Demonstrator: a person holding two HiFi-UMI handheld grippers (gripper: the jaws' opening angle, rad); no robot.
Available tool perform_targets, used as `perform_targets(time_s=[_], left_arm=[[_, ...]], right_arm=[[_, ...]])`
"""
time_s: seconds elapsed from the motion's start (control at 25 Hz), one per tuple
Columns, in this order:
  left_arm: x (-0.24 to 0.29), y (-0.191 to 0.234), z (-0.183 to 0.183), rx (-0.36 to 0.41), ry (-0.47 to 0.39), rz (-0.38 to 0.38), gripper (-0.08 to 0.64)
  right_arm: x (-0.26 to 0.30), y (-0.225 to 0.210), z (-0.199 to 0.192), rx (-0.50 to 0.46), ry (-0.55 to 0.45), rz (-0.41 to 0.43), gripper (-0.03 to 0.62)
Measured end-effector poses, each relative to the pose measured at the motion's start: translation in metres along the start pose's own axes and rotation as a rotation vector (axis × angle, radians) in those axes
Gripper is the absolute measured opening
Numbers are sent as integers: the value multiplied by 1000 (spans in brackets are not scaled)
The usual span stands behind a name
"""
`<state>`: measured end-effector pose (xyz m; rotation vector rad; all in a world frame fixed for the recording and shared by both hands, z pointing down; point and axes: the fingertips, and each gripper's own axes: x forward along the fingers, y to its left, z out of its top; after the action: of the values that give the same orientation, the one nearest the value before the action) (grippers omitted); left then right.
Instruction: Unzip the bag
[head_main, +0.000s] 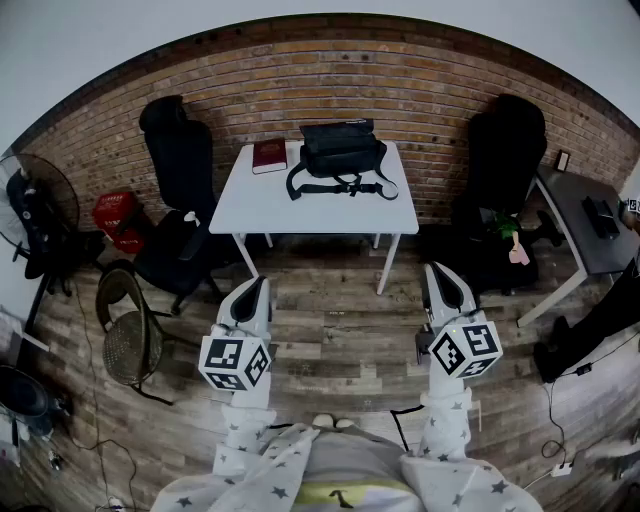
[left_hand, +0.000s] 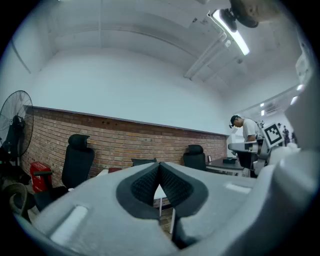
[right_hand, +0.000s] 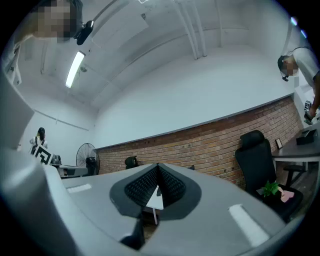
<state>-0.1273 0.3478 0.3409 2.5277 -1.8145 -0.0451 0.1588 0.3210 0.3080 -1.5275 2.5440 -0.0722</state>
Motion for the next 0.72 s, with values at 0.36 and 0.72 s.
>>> perform_targets(time_s=[0.36, 0.72], left_arm=[[-1, -1, -1, 2, 4, 8, -2], [0, -8, -1, 3, 6, 17, -2]], right_arm=[[-2, -3, -2, 12, 1, -1, 6], [-5, -7, -1, 42, -15, 24, 8]])
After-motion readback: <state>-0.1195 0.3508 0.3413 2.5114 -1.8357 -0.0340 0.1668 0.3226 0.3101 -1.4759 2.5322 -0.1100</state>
